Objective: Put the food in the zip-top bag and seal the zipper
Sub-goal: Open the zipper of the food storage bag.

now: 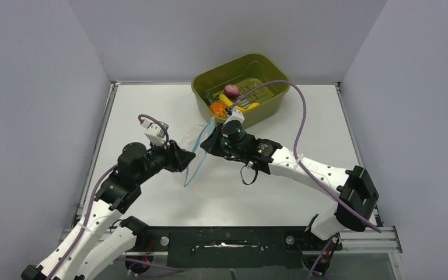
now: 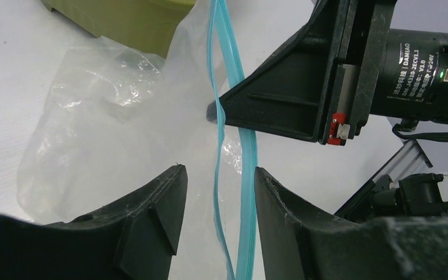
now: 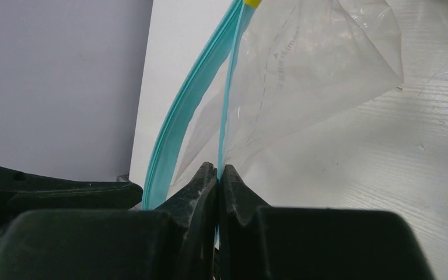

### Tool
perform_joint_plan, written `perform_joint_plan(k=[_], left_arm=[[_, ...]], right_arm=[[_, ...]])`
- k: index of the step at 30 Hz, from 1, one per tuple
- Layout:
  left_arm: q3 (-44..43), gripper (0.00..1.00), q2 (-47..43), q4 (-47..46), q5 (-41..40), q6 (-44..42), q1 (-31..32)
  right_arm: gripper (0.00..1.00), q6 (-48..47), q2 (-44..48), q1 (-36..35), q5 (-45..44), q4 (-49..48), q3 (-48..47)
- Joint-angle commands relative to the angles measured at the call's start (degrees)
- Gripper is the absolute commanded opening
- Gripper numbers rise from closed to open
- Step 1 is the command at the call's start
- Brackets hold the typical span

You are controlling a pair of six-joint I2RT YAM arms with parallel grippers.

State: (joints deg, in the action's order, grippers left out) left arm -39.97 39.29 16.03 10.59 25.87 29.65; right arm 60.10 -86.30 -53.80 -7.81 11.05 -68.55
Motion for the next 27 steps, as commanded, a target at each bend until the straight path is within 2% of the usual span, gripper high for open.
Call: perform_joint_plan(k=[1,3,7,14,18,19,20,25,27], left_arm=[[0.02,0.45,1.56,-8.84,0.46,-0.63,0.09],[0.09,0.43,2.94,-9.42,-0.43,-2.25,0.15],[0.09,0.3,4.12,-9.9,-1.99,-5.65,0.18],[2.08,0.3,4.19,-11.53,-0.18,-8.84,0.16],[4.27,0.02,3.47,-11.75,0.63,-10.52,0.15],[4.16,0.0,2.8,-10.97,0.61,-11.93,0.2],[3.7,0.0,2.0,-9.71,-0.51,-13.39,0.15],[0.34,0.0,-1.72,-5.0,-17.26,-16.36,0.15],[1.05,0.0,-3.39,-6.49,-19.53,-16.88,0.15]], right_arm=[[0.0,0.12,1.0,-0.93,-0.68,-3.37,-1.79],[0.0,0.11,1.04,-1.12,-0.65,-3.48,-1.58],[0.0,0.22,1.24,-1.12,-0.7,-3.53,-0.8],[0.0,0.29,1.44,-0.98,-0.97,-4.02,0.18],[0.0,-0.04,1.44,-0.63,-0.89,-3.49,0.63],[0.0,-0.25,1.45,-0.63,-0.91,-3.09,0.88],[0.0,-0.68,1.55,-0.67,-1.22,-2.56,1.08],[0.0,-2.16,2.31,-0.65,-4.37,1.69,3.1],[0.0,-1.89,3.06,-0.64,-4.87,1.22,5.27]])
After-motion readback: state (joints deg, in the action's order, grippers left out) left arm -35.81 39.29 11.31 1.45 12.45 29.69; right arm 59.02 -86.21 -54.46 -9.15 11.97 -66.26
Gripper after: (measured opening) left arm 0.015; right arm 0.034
